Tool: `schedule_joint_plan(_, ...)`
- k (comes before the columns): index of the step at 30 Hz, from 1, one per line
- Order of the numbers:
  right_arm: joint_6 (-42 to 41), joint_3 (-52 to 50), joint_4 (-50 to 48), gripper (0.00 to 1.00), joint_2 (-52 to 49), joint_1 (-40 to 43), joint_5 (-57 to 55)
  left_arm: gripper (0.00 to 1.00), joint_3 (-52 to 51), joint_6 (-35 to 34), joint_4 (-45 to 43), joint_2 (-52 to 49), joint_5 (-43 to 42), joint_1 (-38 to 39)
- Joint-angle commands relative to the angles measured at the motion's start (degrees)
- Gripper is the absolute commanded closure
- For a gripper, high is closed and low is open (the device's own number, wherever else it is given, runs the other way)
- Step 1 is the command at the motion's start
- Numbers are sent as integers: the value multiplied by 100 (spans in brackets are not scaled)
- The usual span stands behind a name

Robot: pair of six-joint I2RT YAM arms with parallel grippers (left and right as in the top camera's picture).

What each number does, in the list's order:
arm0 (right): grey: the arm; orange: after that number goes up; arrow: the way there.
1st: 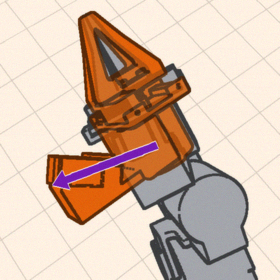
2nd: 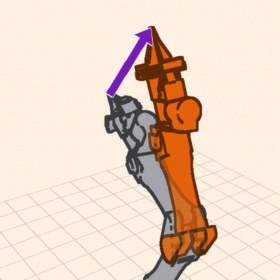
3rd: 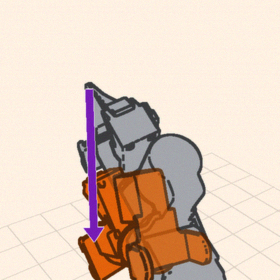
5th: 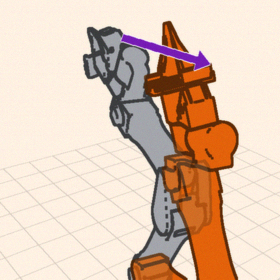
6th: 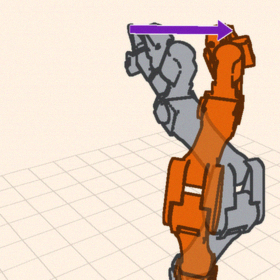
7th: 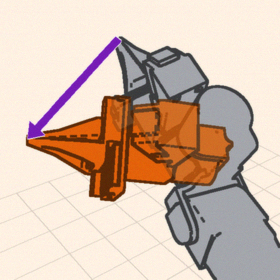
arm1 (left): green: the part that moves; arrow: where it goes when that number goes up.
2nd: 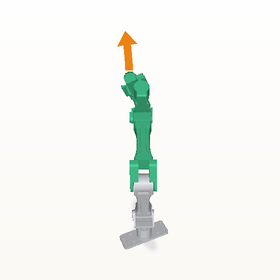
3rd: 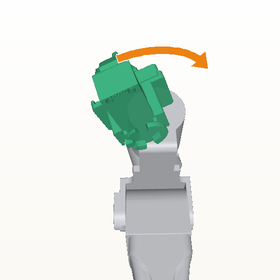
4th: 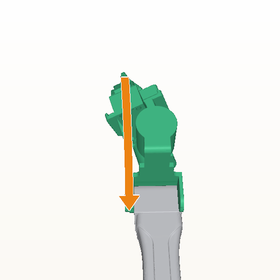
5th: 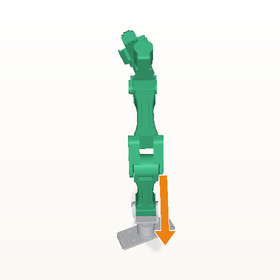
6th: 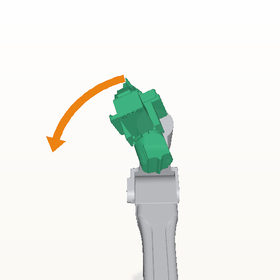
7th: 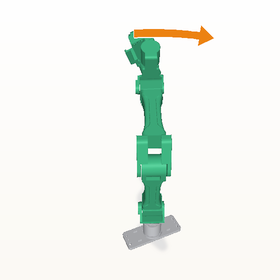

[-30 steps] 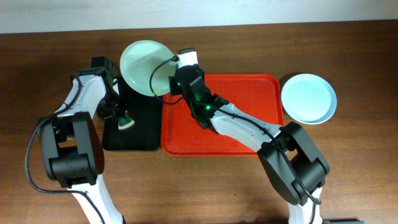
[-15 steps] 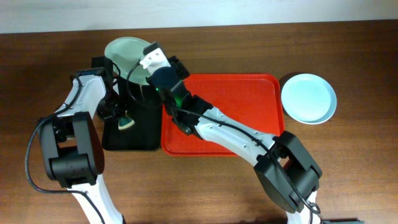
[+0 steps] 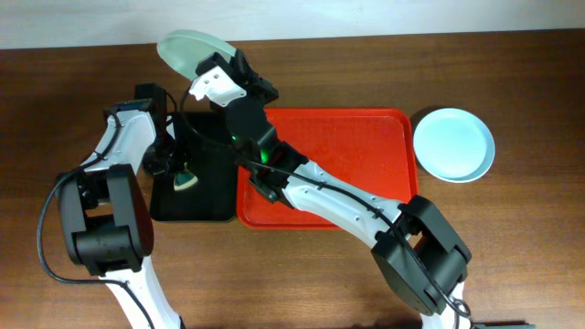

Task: Clean dirty plates on tray and stack at the side
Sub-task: 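Carry the pale green plate with the right gripper to the plate stack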

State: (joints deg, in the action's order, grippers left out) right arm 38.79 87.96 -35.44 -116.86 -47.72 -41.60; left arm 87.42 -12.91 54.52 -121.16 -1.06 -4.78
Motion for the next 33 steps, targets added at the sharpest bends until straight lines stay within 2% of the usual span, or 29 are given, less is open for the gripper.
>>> schedule_joint_plan(1,149,153,-195,96,-50,-177,-111,100,-109,-33,13,107,87,11)
schedule_joint_plan(11,144,151,-188,96,-50,-214,-118,100,-109,-33,15,107,90,11)
schedule_joint_plan(13,-81,151,-116,96,-50,-212,-273,100,-109,-33,13,107,92,11)
schedule_joint_plan(17,-977,151,673,96,-50,-201,-822,100,-109,-33,13,107,87,39)
schedule_joint_plan(24,-3270,151,2413,96,-50,-4,-741,100,-109,-33,15,107,90,50)
schedule_joint_plan(33,-5206,151,4017,96,468,743,1810,100,-114,-33,13,107,90,50)
